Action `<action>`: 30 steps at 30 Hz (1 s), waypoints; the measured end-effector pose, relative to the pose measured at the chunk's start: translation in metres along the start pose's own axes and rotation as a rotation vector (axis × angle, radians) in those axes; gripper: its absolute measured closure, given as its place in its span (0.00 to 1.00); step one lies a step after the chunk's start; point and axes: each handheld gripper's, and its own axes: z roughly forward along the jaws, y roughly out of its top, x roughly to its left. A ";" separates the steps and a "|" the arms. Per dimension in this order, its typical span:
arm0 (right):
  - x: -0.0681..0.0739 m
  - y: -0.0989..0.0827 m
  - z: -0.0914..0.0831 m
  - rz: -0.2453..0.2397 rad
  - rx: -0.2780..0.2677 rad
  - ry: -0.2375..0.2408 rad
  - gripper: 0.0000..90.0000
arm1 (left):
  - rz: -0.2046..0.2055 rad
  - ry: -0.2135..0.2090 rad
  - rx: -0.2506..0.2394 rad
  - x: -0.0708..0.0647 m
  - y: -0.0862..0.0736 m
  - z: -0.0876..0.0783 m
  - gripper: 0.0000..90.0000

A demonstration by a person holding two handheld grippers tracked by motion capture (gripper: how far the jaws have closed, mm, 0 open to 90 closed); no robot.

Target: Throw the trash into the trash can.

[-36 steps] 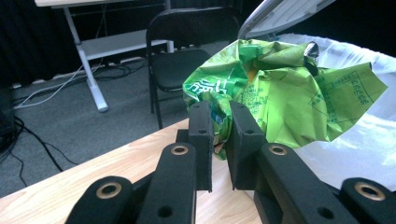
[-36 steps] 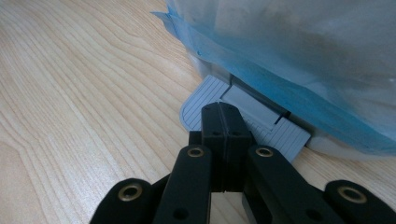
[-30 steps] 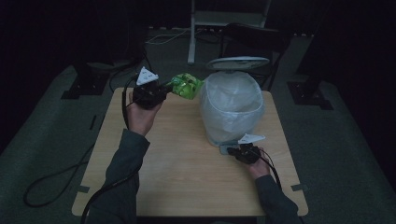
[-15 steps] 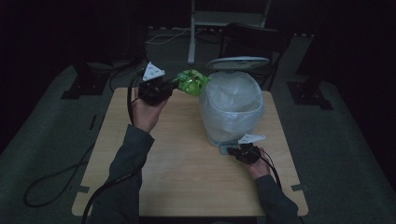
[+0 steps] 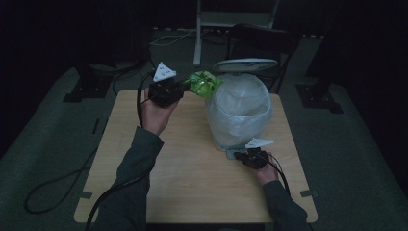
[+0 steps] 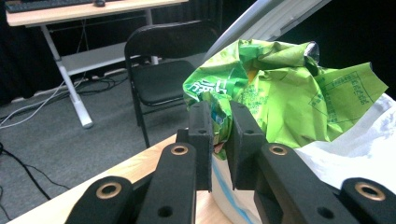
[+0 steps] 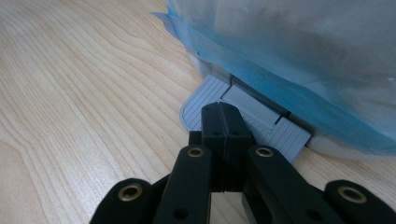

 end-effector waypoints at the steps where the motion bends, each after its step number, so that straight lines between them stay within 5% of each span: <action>1: 0.000 0.000 0.000 0.001 -0.001 0.001 1.00 | 0.001 -0.001 0.000 -0.001 0.001 0.000 0.91; 30: 0.000 0.000 0.000 -0.002 0.000 0.000 1.00 | 0.029 -0.057 -0.004 -0.026 0.017 0.023 0.91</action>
